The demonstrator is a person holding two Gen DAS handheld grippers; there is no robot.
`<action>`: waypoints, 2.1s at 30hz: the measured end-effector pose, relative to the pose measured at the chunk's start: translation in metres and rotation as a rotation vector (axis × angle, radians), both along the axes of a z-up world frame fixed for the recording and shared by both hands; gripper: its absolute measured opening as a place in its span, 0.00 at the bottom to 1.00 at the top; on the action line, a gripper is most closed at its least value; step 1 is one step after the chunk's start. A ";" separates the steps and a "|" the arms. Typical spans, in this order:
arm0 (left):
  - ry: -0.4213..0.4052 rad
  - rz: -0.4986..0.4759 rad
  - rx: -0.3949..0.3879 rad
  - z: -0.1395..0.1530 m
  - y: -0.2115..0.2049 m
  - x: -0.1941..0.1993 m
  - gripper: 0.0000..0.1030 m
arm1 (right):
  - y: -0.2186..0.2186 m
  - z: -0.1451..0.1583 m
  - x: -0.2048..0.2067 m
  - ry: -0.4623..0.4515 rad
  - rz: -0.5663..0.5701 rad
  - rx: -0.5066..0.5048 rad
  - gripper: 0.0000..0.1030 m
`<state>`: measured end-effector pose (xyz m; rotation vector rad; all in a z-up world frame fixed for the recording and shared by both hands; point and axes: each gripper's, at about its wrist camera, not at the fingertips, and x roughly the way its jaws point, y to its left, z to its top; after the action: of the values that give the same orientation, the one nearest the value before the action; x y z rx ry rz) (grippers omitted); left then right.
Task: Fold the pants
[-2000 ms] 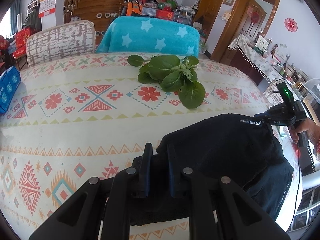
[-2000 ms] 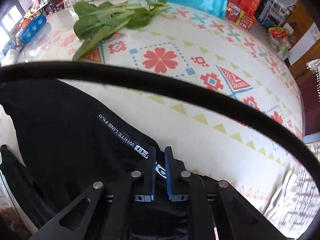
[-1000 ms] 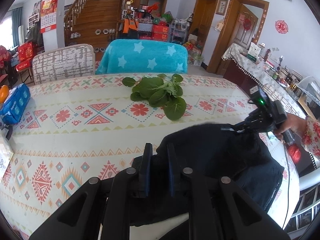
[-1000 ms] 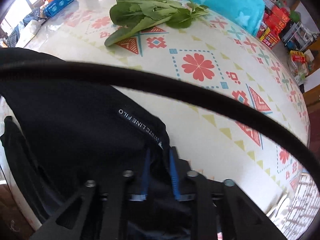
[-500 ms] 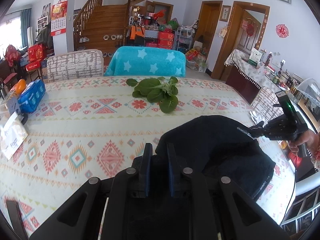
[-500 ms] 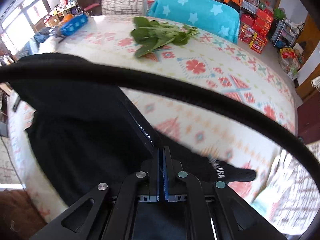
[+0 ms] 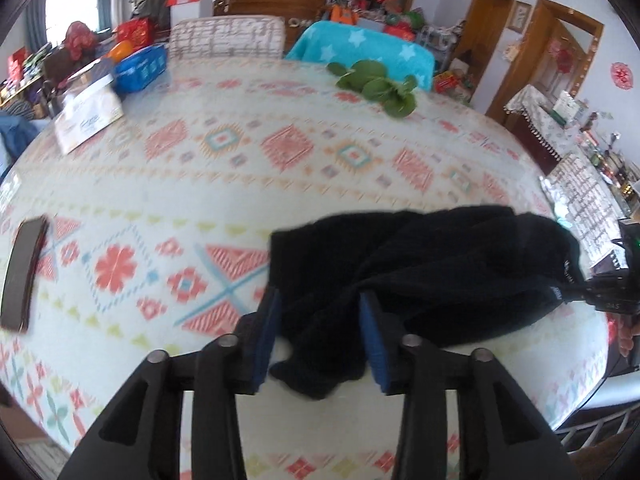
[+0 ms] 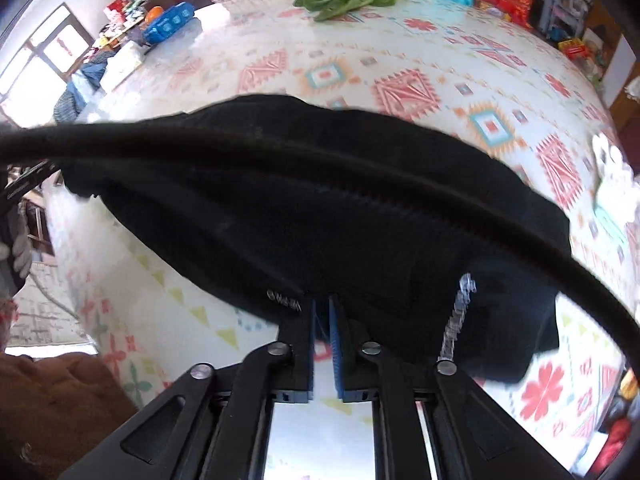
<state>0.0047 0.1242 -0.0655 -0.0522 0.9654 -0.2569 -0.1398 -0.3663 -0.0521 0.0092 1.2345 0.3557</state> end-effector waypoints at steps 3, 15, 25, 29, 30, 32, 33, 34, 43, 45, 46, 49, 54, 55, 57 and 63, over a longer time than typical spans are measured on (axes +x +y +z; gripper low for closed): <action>-0.006 0.073 0.035 -0.004 0.018 -0.015 0.42 | -0.005 0.001 -0.016 -0.020 -0.048 -0.048 0.44; -0.026 0.260 -0.024 0.015 0.063 -0.024 0.42 | -0.076 0.048 -0.037 -0.158 -0.406 -0.034 0.57; -0.002 0.194 -0.055 0.016 0.021 -0.010 0.43 | -0.071 -0.019 0.017 -0.053 -0.485 -0.361 0.58; 0.021 0.237 -0.088 0.010 0.036 -0.018 0.44 | -0.060 0.001 0.008 -0.088 -0.490 -0.491 0.68; 0.028 0.251 -0.102 0.007 0.040 -0.021 0.44 | -0.039 0.017 0.006 -0.150 -0.435 -0.522 0.68; 0.047 0.270 -0.130 0.000 0.045 -0.025 0.44 | 0.003 0.043 0.007 -0.233 -0.292 -0.436 0.68; 0.063 0.279 -0.150 -0.007 0.047 -0.027 0.44 | 0.025 0.053 0.008 -0.259 -0.206 -0.362 0.68; 0.074 0.285 -0.160 -0.012 0.048 -0.028 0.44 | 0.052 0.062 0.011 -0.272 -0.099 -0.268 0.68; 0.109 0.320 -0.211 -0.038 0.055 -0.061 0.44 | 0.284 0.054 0.052 -0.166 0.577 0.062 0.42; 0.111 0.339 -0.230 -0.038 0.062 -0.070 0.44 | 0.318 0.042 0.058 -0.146 0.667 0.034 0.42; 0.111 0.349 -0.234 -0.039 0.065 -0.072 0.44 | 0.330 0.032 0.061 -0.142 0.704 -0.006 0.42; 0.113 0.377 -0.240 -0.039 0.076 -0.081 0.44 | 0.354 0.009 0.060 -0.130 0.772 -0.091 0.42; 0.111 0.413 -0.234 -0.038 0.092 -0.084 0.44 | 0.355 0.007 0.058 -0.124 0.776 -0.091 0.17; 0.109 0.418 -0.240 -0.037 0.095 -0.083 0.44 | 0.350 0.016 0.058 -0.136 0.760 -0.061 0.17; 0.105 0.417 -0.265 -0.036 0.099 -0.077 0.44 | 0.347 0.034 0.061 -0.156 0.733 -0.022 0.17; 0.086 0.387 -0.298 -0.030 0.091 -0.048 0.45 | 0.354 0.046 0.103 -0.160 0.642 -0.025 0.17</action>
<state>-0.0429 0.2153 -0.0954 -0.5208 0.9748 -0.0390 -0.0367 -0.0121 -0.0063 -0.4379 1.0592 0.8795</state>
